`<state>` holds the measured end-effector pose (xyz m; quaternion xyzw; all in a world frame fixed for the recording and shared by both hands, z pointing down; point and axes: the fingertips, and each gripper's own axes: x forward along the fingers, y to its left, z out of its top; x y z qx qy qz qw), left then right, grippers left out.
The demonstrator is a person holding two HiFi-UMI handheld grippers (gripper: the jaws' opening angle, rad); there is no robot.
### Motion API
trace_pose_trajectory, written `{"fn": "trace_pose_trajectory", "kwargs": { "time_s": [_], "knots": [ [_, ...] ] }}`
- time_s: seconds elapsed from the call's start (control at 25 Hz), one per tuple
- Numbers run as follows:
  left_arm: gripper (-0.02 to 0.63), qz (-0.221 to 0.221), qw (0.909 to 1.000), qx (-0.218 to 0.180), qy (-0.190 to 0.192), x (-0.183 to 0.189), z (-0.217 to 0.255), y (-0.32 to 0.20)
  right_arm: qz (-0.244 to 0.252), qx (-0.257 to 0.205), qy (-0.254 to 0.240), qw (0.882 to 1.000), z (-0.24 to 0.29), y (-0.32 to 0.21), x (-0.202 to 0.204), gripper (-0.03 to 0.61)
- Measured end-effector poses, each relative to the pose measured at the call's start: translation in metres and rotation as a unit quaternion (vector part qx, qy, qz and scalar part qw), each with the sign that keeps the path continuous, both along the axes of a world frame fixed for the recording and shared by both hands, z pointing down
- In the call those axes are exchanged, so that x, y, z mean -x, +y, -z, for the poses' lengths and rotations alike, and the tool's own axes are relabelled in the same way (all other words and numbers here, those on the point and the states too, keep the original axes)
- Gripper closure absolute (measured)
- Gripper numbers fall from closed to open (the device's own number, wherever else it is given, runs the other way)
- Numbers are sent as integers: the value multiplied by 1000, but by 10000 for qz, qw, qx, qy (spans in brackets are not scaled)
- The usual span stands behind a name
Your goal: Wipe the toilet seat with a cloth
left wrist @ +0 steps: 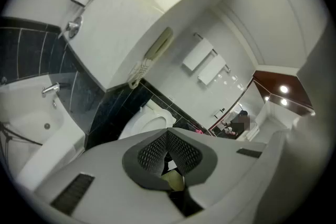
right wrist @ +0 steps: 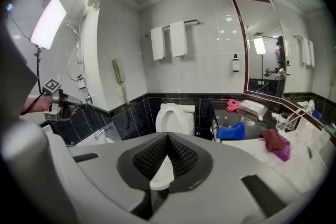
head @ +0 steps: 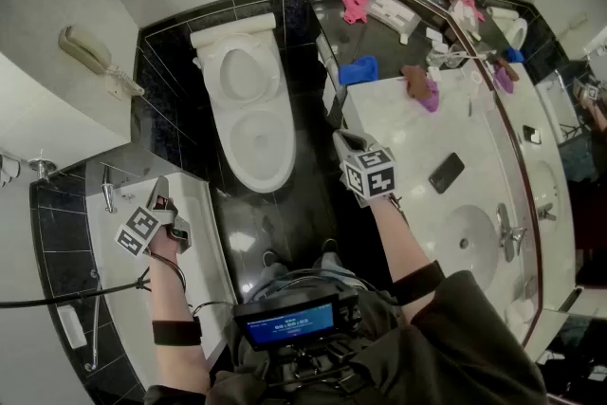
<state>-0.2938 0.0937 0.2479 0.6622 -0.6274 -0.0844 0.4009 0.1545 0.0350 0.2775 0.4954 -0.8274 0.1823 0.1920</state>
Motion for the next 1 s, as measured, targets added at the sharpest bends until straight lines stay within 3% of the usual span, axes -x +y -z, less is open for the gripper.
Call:
{"fn": "trace_pose_trajectory", "kwargs": {
  "time_s": [0.16, 0.28, 0.4, 0.56, 0.88, 1.0],
  "knots": [
    [614, -394, 9973, -138, -599, -16, 23, -25, 40, -47, -13, 10000, 6, 0, 4, 563],
    [614, -716, 9891, -190, -1274, -31, 35, -39, 69, -101, -29, 9999, 11, -1, 6, 563],
    [614, -962, 9757, -181, -1962, -46, 42, -49, 104, -133, -33, 9999, 13, -1, 9, 563],
    [614, -1185, 9507, -190, -2858, -65, 47, -55, 162, -153, -29, 9997, 16, 1, 15, 563],
    [614, -1397, 9270, -170, -3478, -96, 28, -44, 449, -203, -54, 9988, 23, 11, 40, 563],
    [614, -1536, 9239, -117, -3501, -105, 12, -35, 555, -214, -38, 9982, 21, 14, 48, 563]
  ]
}}
